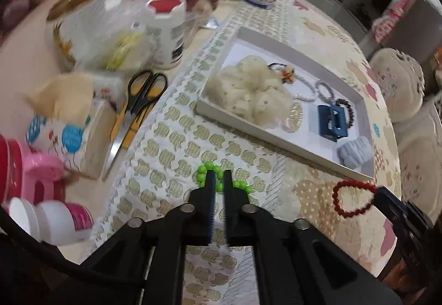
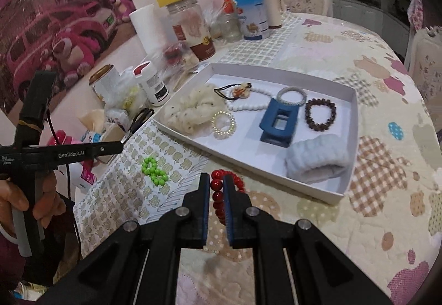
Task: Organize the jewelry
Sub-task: 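Grasp the red bead bracelet with the right gripper while the left grasps the green bead bracelet, then lift both bracelets and move them toward the white tray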
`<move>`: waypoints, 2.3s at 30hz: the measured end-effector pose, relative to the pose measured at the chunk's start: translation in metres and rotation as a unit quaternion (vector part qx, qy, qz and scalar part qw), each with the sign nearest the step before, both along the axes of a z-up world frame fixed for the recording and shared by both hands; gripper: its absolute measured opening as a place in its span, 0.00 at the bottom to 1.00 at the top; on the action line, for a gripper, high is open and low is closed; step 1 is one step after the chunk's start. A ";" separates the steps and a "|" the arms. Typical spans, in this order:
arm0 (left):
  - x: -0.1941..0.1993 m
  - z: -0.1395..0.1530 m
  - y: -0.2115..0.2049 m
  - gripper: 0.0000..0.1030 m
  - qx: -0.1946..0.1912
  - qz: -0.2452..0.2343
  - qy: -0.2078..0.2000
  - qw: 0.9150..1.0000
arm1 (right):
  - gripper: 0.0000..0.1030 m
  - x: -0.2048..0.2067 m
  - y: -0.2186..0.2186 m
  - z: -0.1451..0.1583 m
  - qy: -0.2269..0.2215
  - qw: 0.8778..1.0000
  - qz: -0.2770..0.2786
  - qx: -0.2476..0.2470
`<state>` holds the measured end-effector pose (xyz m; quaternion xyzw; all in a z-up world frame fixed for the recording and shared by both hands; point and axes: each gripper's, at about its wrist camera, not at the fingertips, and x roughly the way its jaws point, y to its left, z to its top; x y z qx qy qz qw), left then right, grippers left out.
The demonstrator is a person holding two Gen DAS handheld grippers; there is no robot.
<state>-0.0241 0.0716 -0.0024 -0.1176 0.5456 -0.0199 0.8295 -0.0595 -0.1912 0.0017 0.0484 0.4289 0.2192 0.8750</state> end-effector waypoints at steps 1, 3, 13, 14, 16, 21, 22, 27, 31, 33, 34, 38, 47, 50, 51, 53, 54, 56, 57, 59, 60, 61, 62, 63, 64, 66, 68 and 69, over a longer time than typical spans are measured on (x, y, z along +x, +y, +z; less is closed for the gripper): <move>0.000 -0.004 0.000 0.18 0.001 0.003 0.003 1.000 | 0.09 -0.001 -0.002 0.001 -0.001 1.000 0.000 0.000; 0.002 -0.016 0.000 0.19 0.010 0.007 0.013 1.000 | 0.09 -0.006 -0.003 0.003 -0.003 1.000 0.001 -0.001; 0.020 -0.059 -0.005 0.19 0.030 0.015 0.050 0.998 | 0.09 -0.011 -0.013 -0.005 0.014 1.000 -0.015 0.002; 0.021 -0.059 -0.006 0.19 0.034 0.013 0.048 0.998 | 0.09 -0.010 -0.015 -0.006 0.017 1.000 -0.017 0.005; 0.022 -0.059 -0.014 0.07 0.051 -0.006 0.046 0.998 | 0.09 -0.009 -0.015 -0.008 0.020 1.000 -0.019 0.006; 0.018 -0.055 -0.011 0.05 0.023 -0.011 0.055 0.998 | 0.09 -0.010 -0.014 -0.005 0.012 1.000 -0.016 0.012; 0.016 -0.051 -0.009 0.05 0.010 -0.008 0.055 0.998 | 0.09 -0.010 -0.014 -0.003 0.010 1.000 -0.015 0.013; 0.006 -0.010 -0.008 0.05 -0.007 -0.017 0.013 1.000 | 0.09 -0.011 -0.013 0.008 -0.003 1.000 -0.014 0.017; 0.001 0.021 -0.015 0.05 0.002 -0.026 -0.018 1.000 | 0.09 -0.014 -0.015 0.018 -0.013 1.000 -0.013 0.022; 0.000 0.035 -0.019 0.05 0.007 -0.029 -0.028 0.999 | 0.09 -0.016 -0.015 0.023 -0.019 1.000 -0.010 0.022; -0.001 0.042 -0.022 0.05 0.012 -0.031 -0.035 0.999 | 0.09 -0.017 -0.015 0.025 -0.022 0.999 -0.010 0.022; -0.002 0.061 -0.029 0.05 0.027 -0.037 -0.060 0.997 | 0.09 -0.020 -0.018 0.034 -0.031 0.999 -0.009 0.022; -0.003 0.085 -0.054 0.05 0.049 -0.052 -0.094 0.993 | 0.09 -0.023 -0.023 0.050 -0.047 0.999 -0.008 0.019; -0.001 0.087 -0.062 0.05 0.054 -0.059 -0.098 0.992 | 0.09 -0.023 -0.025 0.053 -0.050 0.999 -0.009 0.016; 0.000 0.087 -0.065 0.05 0.057 -0.062 -0.099 0.991 | 0.09 -0.023 -0.025 0.054 -0.050 0.999 -0.009 0.015; 0.002 0.088 -0.071 0.05 0.062 -0.068 -0.101 0.991 | 0.09 -0.022 -0.027 0.056 -0.051 0.999 -0.010 0.012; 0.003 0.089 -0.073 0.05 0.063 -0.070 -0.102 0.990 | 0.09 -0.021 -0.028 0.056 -0.051 0.999 -0.010 0.011; 0.007 0.089 -0.077 0.05 0.066 -0.075 -0.104 0.990 | 0.09 -0.018 -0.030 0.056 -0.050 0.999 -0.012 0.007; 0.008 0.089 -0.079 0.05 0.067 -0.076 -0.104 0.989 | 0.09 -0.017 -0.031 0.056 -0.050 0.999 -0.013 0.008; 0.012 0.089 -0.081 0.05 0.069 -0.078 -0.103 0.989 | 0.09 -0.012 -0.033 0.057 -0.049 0.999 -0.015 0.006; 0.014 0.089 -0.082 0.05 0.070 -0.080 -0.103 0.989 | 0.09 -0.011 -0.034 0.058 -0.049 0.999 -0.016 0.005; 0.016 0.088 -0.083 0.05 0.071 -0.082 -0.103 0.989 | 0.09 -0.008 -0.034 0.058 -0.049 0.999 -0.016 0.003; 0.018 0.088 -0.085 0.05 0.073 -0.083 -0.102 0.989 | 0.09 -0.006 -0.035 0.059 -0.049 0.999 -0.016 0.002; 0.020 0.087 -0.086 0.05 0.075 -0.085 -0.102 0.988 | 0.09 -0.003 -0.036 0.059 -0.049 0.999 -0.017 0.000; 0.022 0.087 -0.087 0.05 0.076 -0.088 -0.101 0.988 | 0.09 -0.001 -0.036 0.060 -0.049 0.999 -0.018 0.000; 0.027 0.084 -0.090 0.05 0.079 -0.092 -0.099 0.988 | 0.09 0.005 -0.038 0.059 -0.047 0.999 -0.021 0.000; 0.032 0.082 -0.091 0.05 0.078 -0.094 -0.096 0.988 | 0.09 0.011 -0.040 0.058 -0.046 0.999 -0.024 0.000; 0.034 0.081 -0.092 0.05 0.077 -0.094 -0.094 0.988 | 0.09 0.015 -0.041 0.057 -0.044 0.999 -0.026 0.000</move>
